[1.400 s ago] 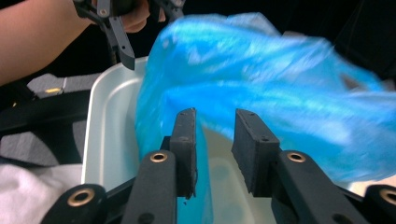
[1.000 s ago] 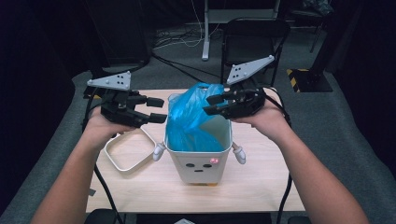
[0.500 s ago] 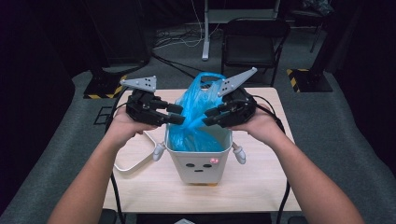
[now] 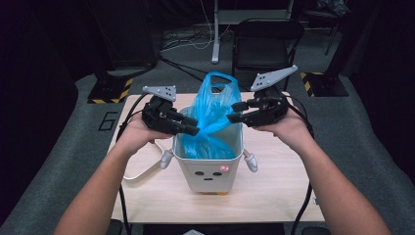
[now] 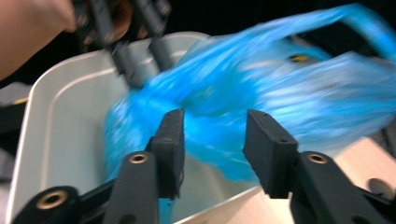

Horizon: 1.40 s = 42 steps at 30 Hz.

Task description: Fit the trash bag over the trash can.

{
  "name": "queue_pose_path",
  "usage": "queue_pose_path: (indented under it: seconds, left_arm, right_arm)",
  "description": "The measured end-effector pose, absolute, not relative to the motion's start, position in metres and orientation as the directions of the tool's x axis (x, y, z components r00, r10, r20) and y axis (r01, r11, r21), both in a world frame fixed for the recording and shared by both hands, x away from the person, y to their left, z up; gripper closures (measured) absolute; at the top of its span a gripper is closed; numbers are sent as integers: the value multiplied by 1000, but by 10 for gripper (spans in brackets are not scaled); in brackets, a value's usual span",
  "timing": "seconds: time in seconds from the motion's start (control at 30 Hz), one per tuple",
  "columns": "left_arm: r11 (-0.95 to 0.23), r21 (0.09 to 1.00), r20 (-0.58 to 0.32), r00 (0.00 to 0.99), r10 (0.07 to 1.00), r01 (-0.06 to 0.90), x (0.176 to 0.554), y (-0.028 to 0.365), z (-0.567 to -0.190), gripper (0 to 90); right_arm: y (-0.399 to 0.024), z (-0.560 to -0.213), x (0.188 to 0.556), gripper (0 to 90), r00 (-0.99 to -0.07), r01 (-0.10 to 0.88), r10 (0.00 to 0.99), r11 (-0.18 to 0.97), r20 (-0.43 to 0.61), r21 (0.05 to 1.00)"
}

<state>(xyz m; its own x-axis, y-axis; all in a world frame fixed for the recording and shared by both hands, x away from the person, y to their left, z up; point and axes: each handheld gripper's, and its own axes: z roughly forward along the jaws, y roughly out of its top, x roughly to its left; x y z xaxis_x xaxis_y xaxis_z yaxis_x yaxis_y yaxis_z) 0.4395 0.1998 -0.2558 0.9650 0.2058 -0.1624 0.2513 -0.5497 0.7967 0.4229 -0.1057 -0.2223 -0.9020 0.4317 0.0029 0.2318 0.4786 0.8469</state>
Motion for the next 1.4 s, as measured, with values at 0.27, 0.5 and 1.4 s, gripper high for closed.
queue_pose_path:
  seconds: [0.27, 0.5, 1.4]
  left_arm:
    - [-549, 796, -166, 964, 207, 255, 440, 202, -260, 656]
    - [-529, 811, -170, 966, 197, 251, 440, 205, -263, 657]
    - [-506, 830, -115, 959, 257, 235, 447, 213, -235, 547]
  right_arm:
    - [-100, -217, 438, 502, -847, 246, 528, 476, -51, 844]
    - [-98, -229, 446, 657, -857, 273, 515, 488, -21, 829]
    - [-124, -241, 414, 895, -906, 189, 421, 479, -36, 857]
